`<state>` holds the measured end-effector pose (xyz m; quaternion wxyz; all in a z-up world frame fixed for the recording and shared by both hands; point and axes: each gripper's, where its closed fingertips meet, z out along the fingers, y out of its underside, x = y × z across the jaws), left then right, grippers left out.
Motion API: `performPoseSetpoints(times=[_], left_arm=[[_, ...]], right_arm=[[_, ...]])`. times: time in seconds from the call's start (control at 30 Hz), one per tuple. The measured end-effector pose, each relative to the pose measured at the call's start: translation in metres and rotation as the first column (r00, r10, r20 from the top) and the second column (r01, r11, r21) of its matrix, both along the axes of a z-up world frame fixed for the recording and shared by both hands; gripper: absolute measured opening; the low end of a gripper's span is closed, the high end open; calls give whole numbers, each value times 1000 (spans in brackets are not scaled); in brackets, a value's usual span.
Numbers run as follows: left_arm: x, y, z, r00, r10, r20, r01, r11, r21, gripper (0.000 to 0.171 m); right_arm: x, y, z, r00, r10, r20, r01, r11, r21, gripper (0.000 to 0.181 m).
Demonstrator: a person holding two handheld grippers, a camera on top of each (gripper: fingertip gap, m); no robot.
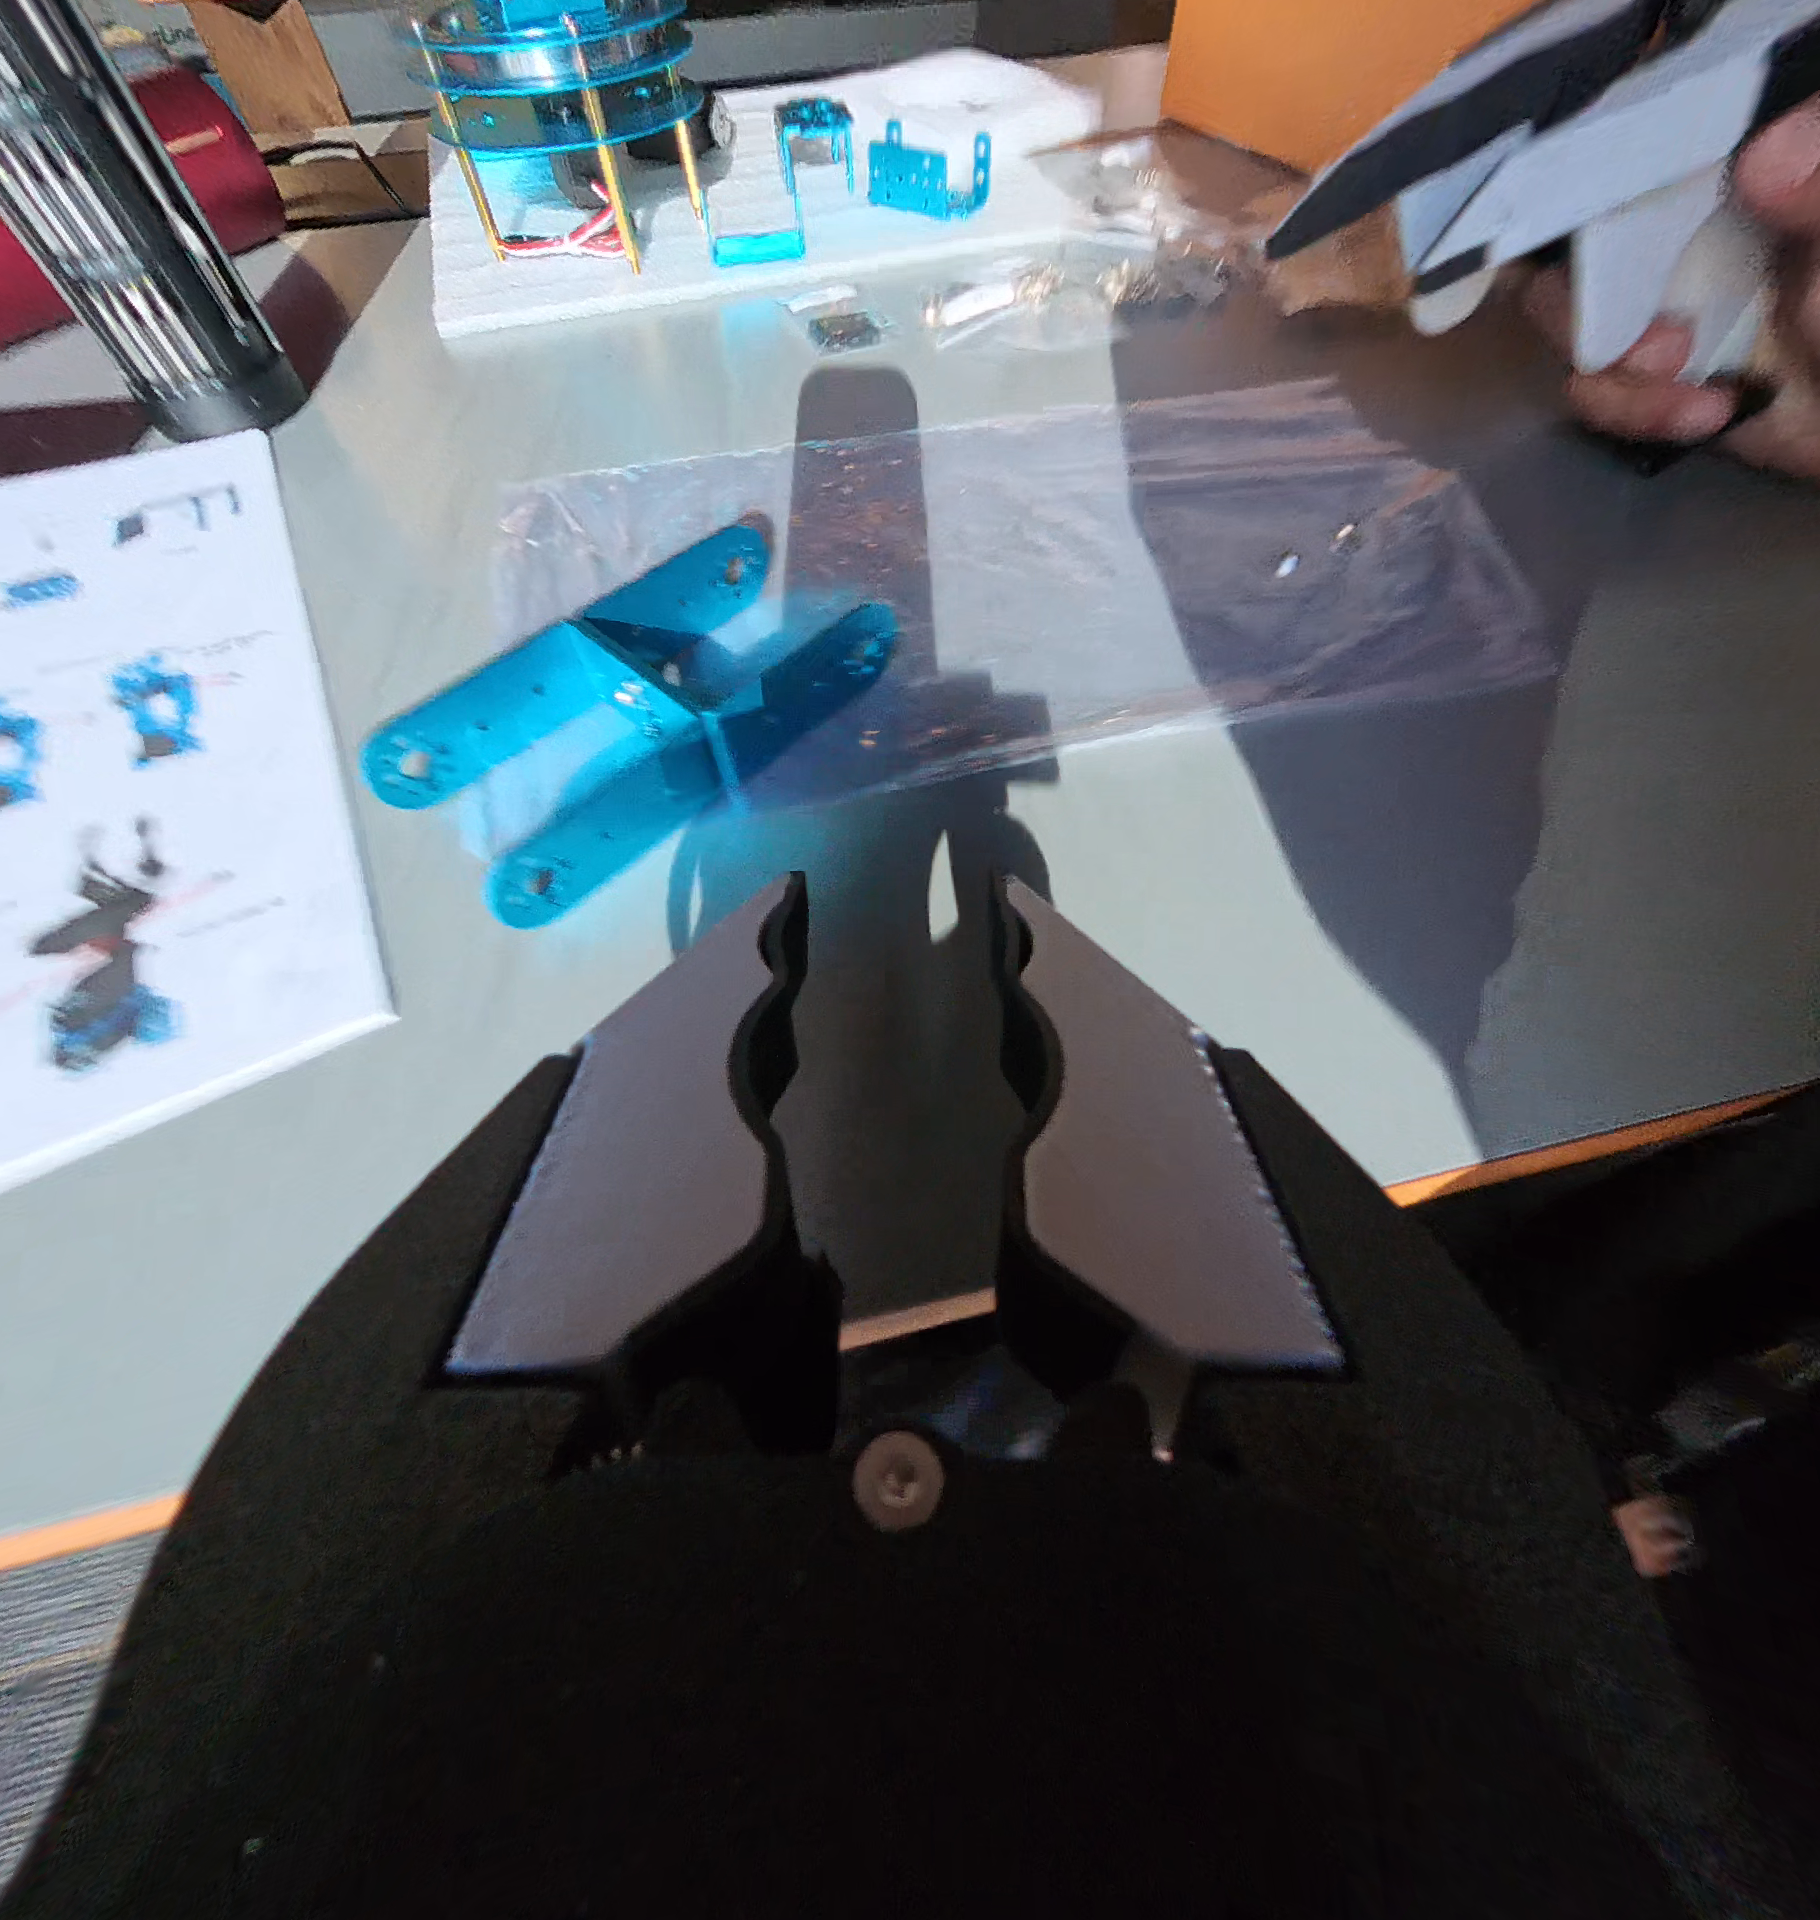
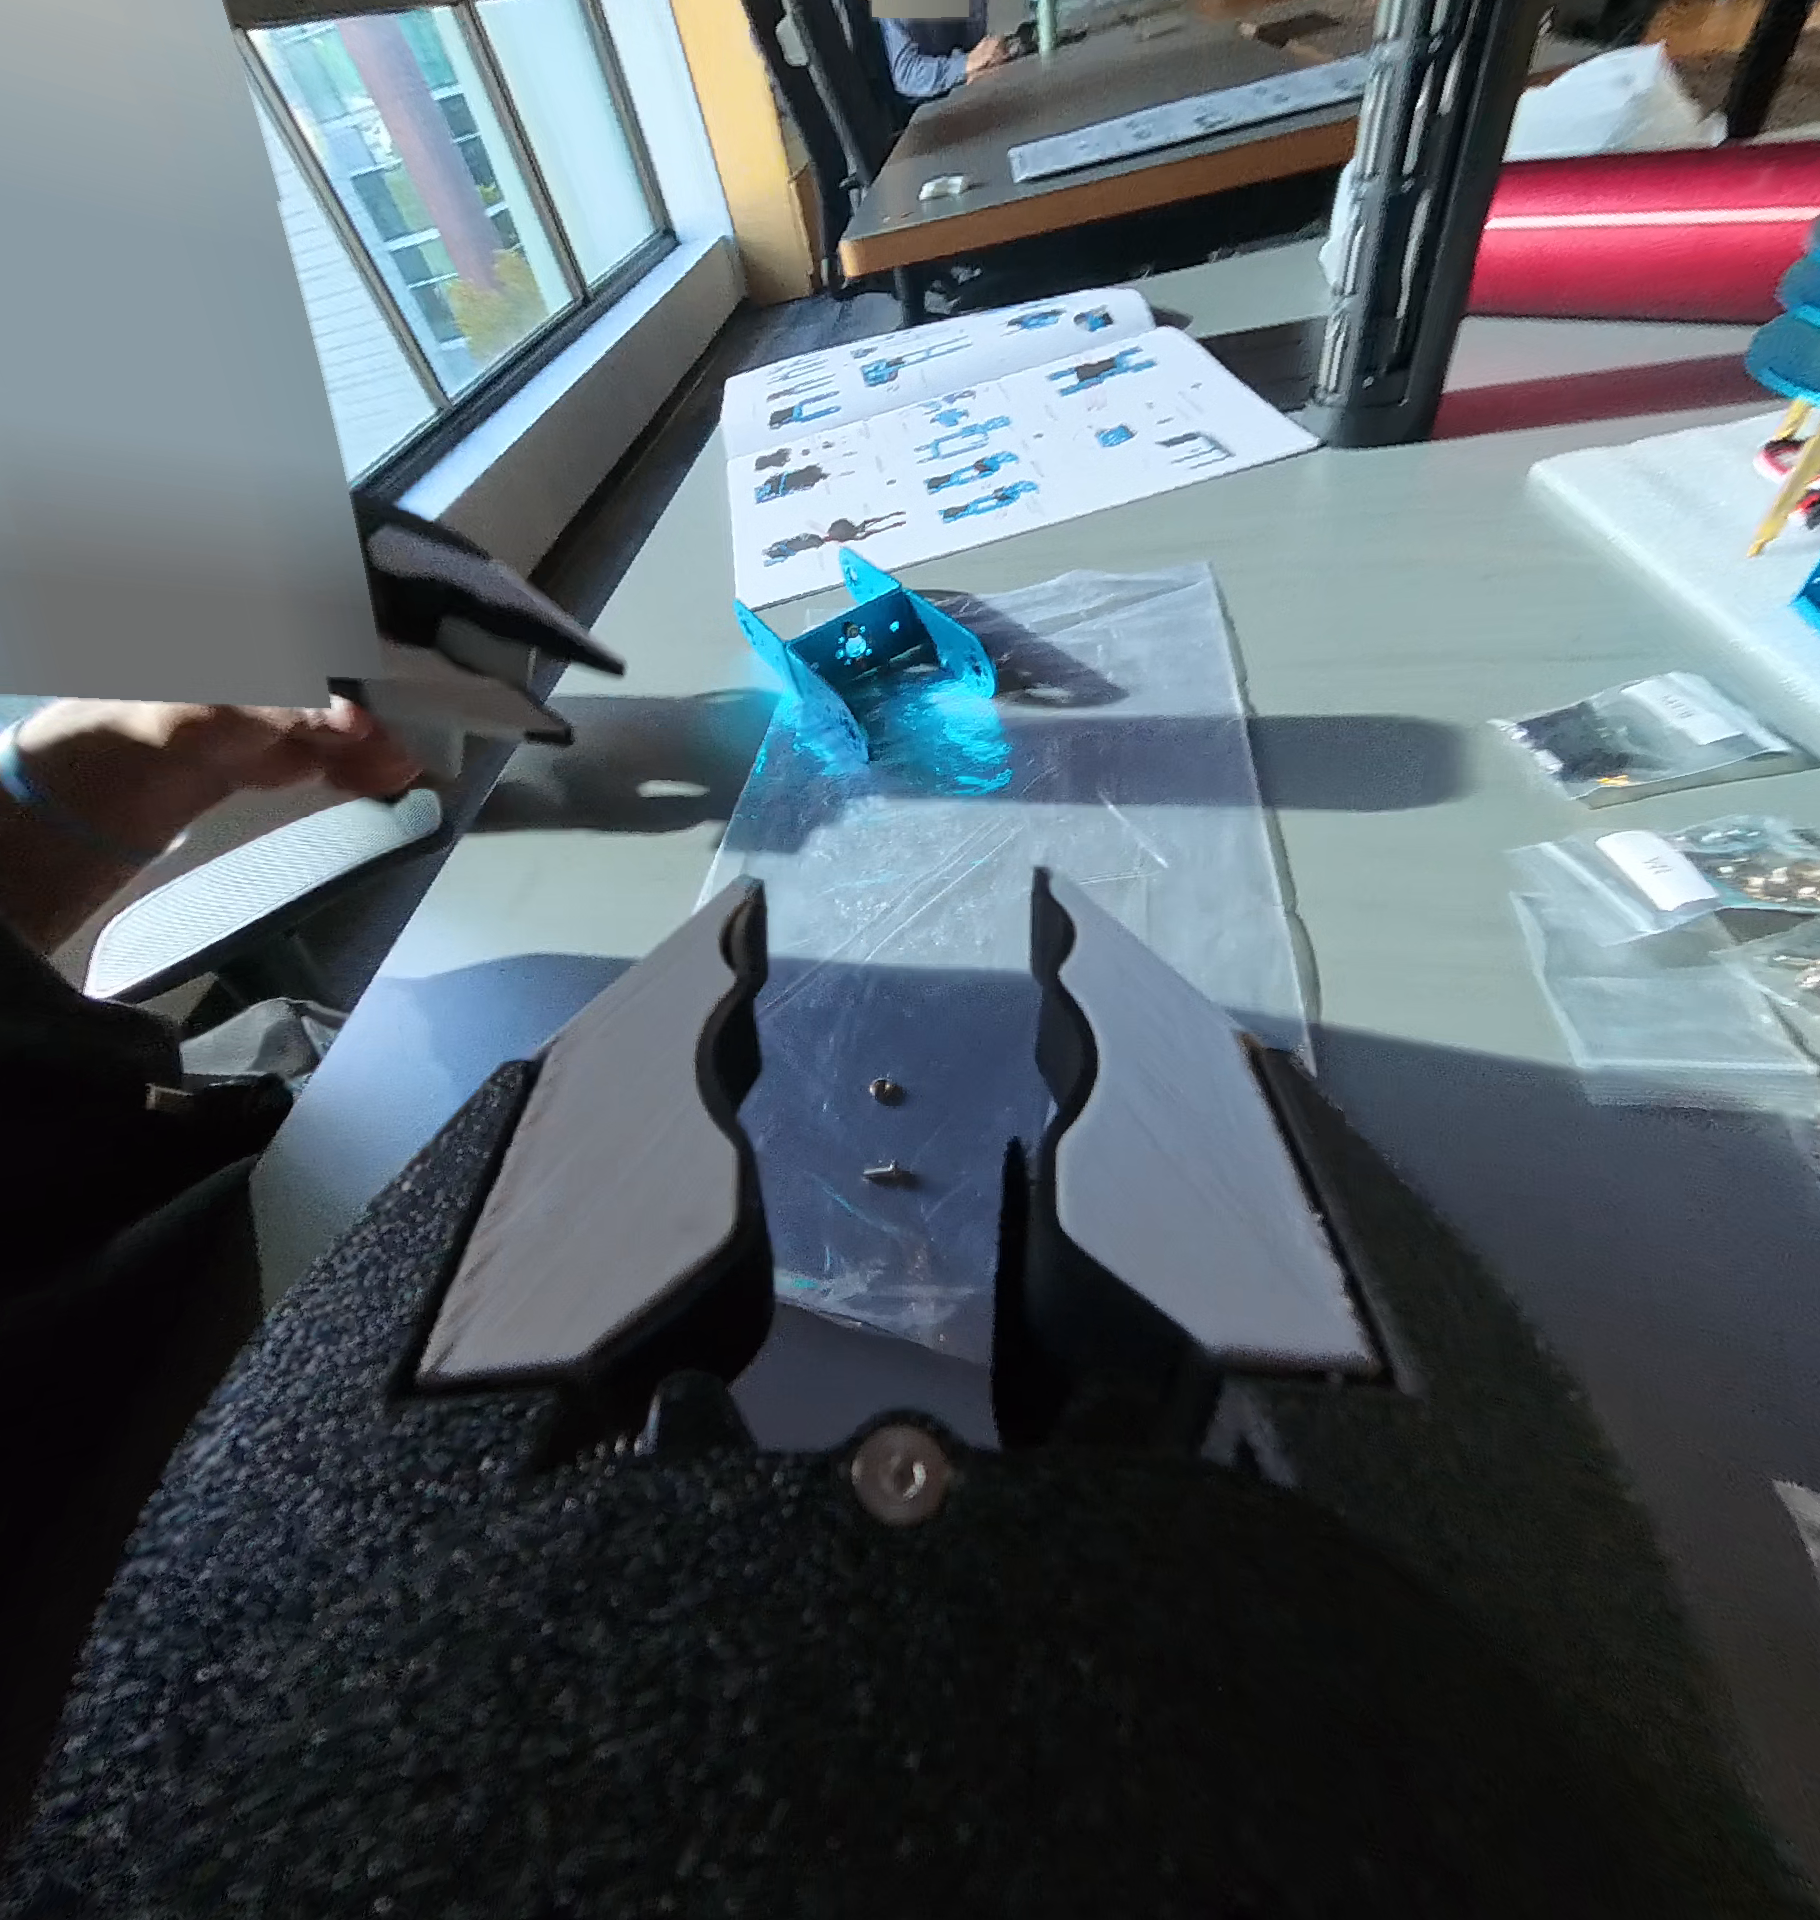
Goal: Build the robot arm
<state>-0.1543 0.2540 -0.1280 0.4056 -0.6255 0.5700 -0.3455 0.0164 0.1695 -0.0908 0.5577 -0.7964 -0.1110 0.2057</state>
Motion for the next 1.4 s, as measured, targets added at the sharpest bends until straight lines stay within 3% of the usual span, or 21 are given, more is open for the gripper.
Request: performPoseSetpoints(times=[0.07,0.2,0.3,0.4,0.5,0.6,0.73,0.9,1.0,1.1,1.27,1.4], left_arm=[[1,30,5,999,-13,-53,18,995,100,39],[17,80,10,977,-134,-165,158,977,140,64],[27,86,0,911,-320,-259,347,936,64,86],[36,97,-13,869,-394,-298,428,902,52,88],[37,95,-19,838,-455,-301,482,876,18,82],[37,98,-19,828,-481,-288,507,862,19,64],[33,99,-20,813,-499,-299,530,848,26,61],[24,104,-20,833,-465,-298,496,868,33,61],[16,105,-19,845,-447,-294,477,878,37,61],[10,106,-18,855,-429,-291,459,888,41,60],[3,106,-19,863,-405,-303,434,900,33,59],[5,102,-13,869,-414,-270,420,907,-39,77]], right_arm=[[-3,3,-4,1000,21,-9,-21,999,-35,55],[-20,11,-5,993,112,37,-109,991,-82,54],[-40,29,-9,965,218,146,-196,969,-154,49],[-56,58,-13,917,305,256,-258,945,-201,38],[-70,88,-23,874,421,242,-339,886,-315,28],[-71,125,-34,850,453,269,-350,866,-356,18],[-81,140,-49,775,572,267,-433,789,-435,15],[-98,161,-54,731,577,364,-442,807,-392,15],[-102,161,-62,677,618,399,-456,778,-432,15],[-109,162,-65,667,657,351,-481,739,-472,14],[-107,165,-67,613,676,408,-464,726,-507,14],[-96,161,-54,645,660,386,-466,740,-485,16]])
